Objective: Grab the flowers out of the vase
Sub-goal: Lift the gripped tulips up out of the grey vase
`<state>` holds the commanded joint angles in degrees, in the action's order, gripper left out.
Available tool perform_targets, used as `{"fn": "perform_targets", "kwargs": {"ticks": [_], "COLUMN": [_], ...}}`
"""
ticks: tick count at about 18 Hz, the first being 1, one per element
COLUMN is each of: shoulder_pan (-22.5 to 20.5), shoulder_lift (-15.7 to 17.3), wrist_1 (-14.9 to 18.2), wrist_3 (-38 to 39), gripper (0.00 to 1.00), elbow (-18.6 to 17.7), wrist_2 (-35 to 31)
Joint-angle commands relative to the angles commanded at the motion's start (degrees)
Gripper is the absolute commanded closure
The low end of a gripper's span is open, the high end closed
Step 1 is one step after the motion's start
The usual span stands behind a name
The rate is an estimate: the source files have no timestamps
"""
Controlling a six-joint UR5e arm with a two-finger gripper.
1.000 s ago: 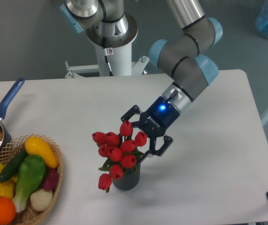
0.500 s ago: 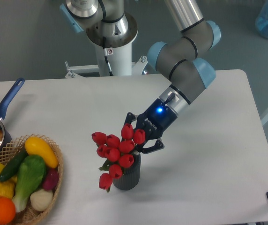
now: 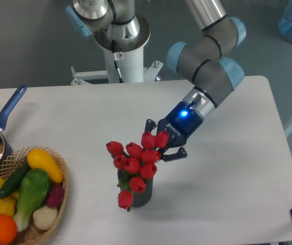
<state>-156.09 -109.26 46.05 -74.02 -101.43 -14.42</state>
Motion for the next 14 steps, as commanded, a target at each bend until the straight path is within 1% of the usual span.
{"fn": "perform_targets", "kwargs": {"ticks": [5,9,12,14], "shoulder_pan": [-1.32,-1.23,-0.88,-0.88], "shoulder_lift": [3.60,6.33,7.48,7.48], "wrist_1": [0.00,0.00,0.00,0.00], "wrist_3": [7.38,13.01,15.21,16.71], "gripper": [1.00,1.00,1.00,1.00], "elbow": [1.23,2.20,3.25,4.22], "wrist_2": [2.90,4.57,5.28,6.50]}}
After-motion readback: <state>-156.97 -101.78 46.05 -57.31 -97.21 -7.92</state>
